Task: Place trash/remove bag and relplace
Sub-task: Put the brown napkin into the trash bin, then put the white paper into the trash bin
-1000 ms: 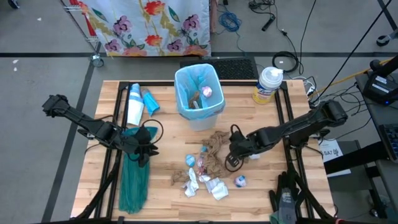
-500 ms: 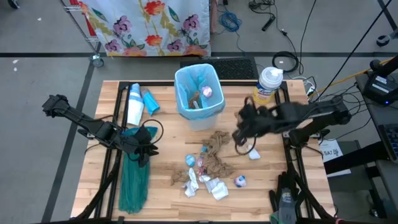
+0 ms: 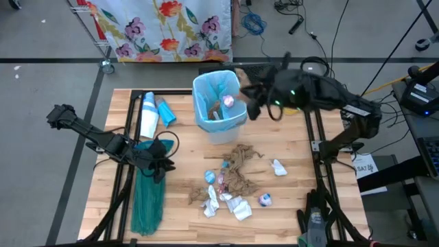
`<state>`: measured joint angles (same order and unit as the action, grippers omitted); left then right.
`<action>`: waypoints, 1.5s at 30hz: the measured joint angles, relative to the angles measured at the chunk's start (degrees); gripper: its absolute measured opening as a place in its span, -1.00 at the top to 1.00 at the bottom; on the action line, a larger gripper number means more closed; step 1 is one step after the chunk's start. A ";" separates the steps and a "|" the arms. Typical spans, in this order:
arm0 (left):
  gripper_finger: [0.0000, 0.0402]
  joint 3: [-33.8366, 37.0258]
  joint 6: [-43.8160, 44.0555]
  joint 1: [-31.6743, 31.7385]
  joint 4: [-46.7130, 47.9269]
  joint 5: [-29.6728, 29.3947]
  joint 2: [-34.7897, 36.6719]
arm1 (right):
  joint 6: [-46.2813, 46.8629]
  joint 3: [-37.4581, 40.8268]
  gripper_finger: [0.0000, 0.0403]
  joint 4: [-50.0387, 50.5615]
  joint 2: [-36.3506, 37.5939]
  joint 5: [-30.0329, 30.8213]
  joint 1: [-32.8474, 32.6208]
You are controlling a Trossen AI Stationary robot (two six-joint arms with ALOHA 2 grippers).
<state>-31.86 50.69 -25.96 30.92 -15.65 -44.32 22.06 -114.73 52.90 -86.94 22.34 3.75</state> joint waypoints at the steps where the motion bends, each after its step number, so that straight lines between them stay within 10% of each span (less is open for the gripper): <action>1: 0.39 0.00 0.01 0.00 -0.02 -0.50 0.24 | -1.22 -0.05 1.00 -1.67 -0.79 -2.26 1.41; 15: 0.39 -0.02 -2.06 3.82 2.73 -4.64 6.84 | -5.03 -0.03 0.96 -4.85 -13.64 -16.91 12.06; 30: 0.39 -0.04 -3.05 6.91 5.24 -5.75 13.18 | -8.17 0.04 0.31 -4.38 -9.46 -20.94 15.76; 45: 0.39 -0.04 -2.96 6.82 5.16 -3.79 13.28 | 19.41 0.01 0.36 34.73 0.34 -9.31 -0.26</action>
<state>-31.90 47.72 -19.14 36.07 -19.44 -31.05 41.47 -114.72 87.62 -86.61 13.02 3.49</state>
